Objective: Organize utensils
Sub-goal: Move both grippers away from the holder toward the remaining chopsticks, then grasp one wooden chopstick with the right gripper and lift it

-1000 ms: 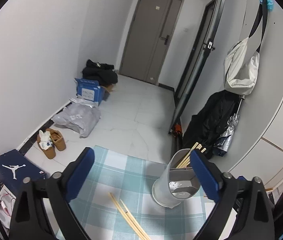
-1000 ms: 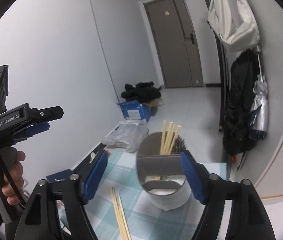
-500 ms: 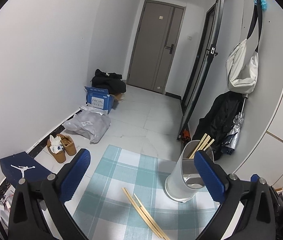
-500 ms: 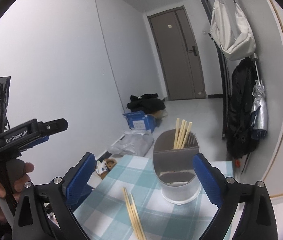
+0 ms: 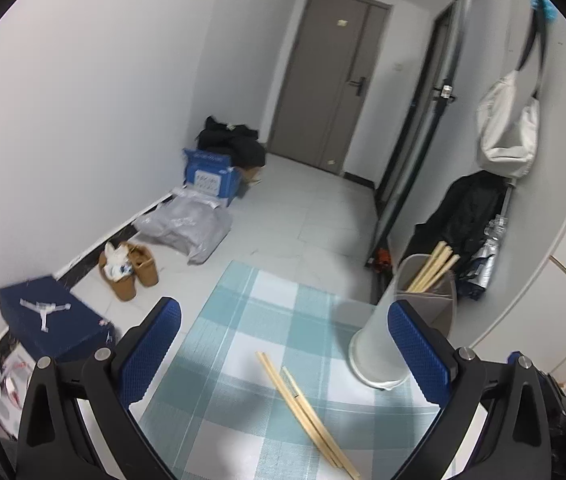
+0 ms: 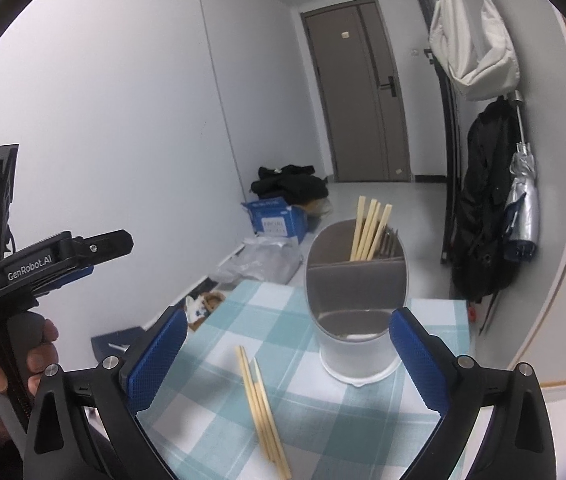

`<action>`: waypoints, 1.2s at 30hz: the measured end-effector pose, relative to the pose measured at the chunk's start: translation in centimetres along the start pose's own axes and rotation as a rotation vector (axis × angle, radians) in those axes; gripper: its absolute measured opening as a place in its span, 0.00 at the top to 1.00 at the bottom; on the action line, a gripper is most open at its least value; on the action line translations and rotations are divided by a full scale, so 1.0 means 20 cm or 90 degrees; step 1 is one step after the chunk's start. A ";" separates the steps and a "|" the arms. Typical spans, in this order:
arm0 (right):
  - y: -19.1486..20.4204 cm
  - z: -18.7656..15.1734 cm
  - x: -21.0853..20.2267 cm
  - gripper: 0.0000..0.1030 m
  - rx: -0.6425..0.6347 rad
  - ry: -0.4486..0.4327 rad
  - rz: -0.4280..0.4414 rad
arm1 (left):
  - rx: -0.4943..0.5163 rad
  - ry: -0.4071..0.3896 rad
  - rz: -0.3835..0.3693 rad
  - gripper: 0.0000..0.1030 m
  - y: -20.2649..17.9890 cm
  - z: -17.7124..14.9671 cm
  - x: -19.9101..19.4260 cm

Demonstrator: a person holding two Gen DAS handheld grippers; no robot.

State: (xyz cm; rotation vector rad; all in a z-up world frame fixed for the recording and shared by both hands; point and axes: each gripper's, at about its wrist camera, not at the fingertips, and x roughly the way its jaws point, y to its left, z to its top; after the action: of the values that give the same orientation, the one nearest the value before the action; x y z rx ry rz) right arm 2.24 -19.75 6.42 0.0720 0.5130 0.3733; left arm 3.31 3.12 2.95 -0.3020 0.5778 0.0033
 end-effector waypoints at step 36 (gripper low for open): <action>0.22 -0.34 0.96 0.16 -0.133 0.339 -0.019 | -0.150 0.176 0.080 0.01 0.47 -0.12 0.42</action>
State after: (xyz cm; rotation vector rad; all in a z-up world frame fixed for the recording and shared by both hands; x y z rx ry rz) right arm 12.96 -8.79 -7.78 -0.2441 0.9955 0.4156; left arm 8.19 10.77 -6.13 -0.5002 0.8720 0.1534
